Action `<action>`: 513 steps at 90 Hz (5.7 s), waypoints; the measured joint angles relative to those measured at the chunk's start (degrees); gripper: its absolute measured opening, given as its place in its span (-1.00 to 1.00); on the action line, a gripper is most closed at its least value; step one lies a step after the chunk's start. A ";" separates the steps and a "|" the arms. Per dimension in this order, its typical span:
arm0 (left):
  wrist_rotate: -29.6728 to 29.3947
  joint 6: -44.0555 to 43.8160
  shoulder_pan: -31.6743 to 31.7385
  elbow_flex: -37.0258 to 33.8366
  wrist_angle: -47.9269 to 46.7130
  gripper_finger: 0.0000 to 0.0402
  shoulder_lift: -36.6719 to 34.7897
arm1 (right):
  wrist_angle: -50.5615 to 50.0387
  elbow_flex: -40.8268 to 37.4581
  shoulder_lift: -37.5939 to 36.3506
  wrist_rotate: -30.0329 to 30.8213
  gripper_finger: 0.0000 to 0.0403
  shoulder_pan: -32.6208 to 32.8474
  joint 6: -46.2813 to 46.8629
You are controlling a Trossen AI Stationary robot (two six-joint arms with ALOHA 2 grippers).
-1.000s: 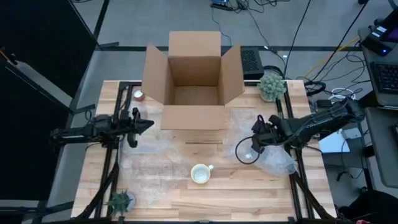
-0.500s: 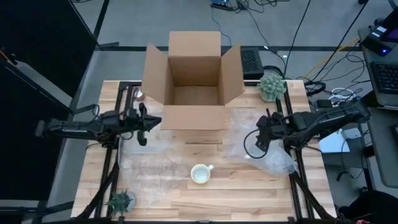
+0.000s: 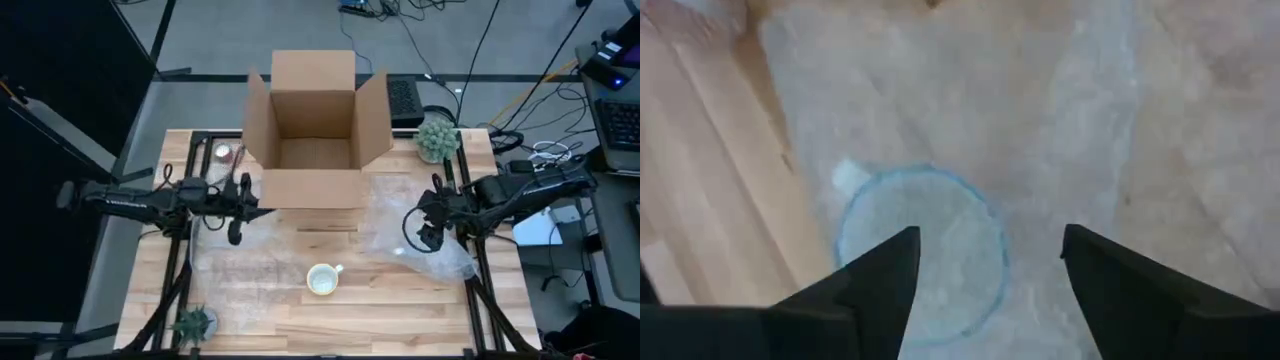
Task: Wrap mug
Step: Wrap the red mug with the bubble wrap
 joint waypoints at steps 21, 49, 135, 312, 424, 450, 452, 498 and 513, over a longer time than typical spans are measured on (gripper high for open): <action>0.68 -4.17 -7.08 0.05 -5.79 -1.00 0.84 | -0.01 -1.14 5.05 0.32 0.15 1.96 1.12; 0.05 -4.20 -12.62 0.05 -4.00 -1.00 6.55 | 2.92 -3.15 11.99 0.83 0.15 2.41 1.21; -6.34 -8.66 -16.44 0.63 17.77 -1.00 25.76 | 6.07 -3.10 20.61 6.30 0.15 2.41 1.15; -49.43 51.42 -25.04 12.90 30.29 -1.00 25.23 | 6.85 -3.17 20.66 6.29 0.15 2.39 1.10; -44.15 4.84 -31.69 12.83 -13.26 -1.00 26.87 | 13.04 -6.95 20.44 4.15 -0.89 2.38 1.11; -44.12 4.79 -31.69 12.83 -10.69 -1.00 26.87 | 18.61 -4.29 20.84 1.30 -0.96 4.75 1.13; -44.12 4.79 -31.69 12.83 -10.28 -1.00 26.87 | 19.35 -3.76 20.76 1.29 -0.96 5.19 1.13; -43.20 4.81 -31.69 12.81 -5.13 -1.00 26.92 | 23.91 12.94 39.38 1.79 -0.97 12.61 -1.79; -41.62 4.77 -31.89 12.81 0.21 -1.00 31.30 | 19.73 19.68 46.67 1.52 -0.97 12.57 -5.88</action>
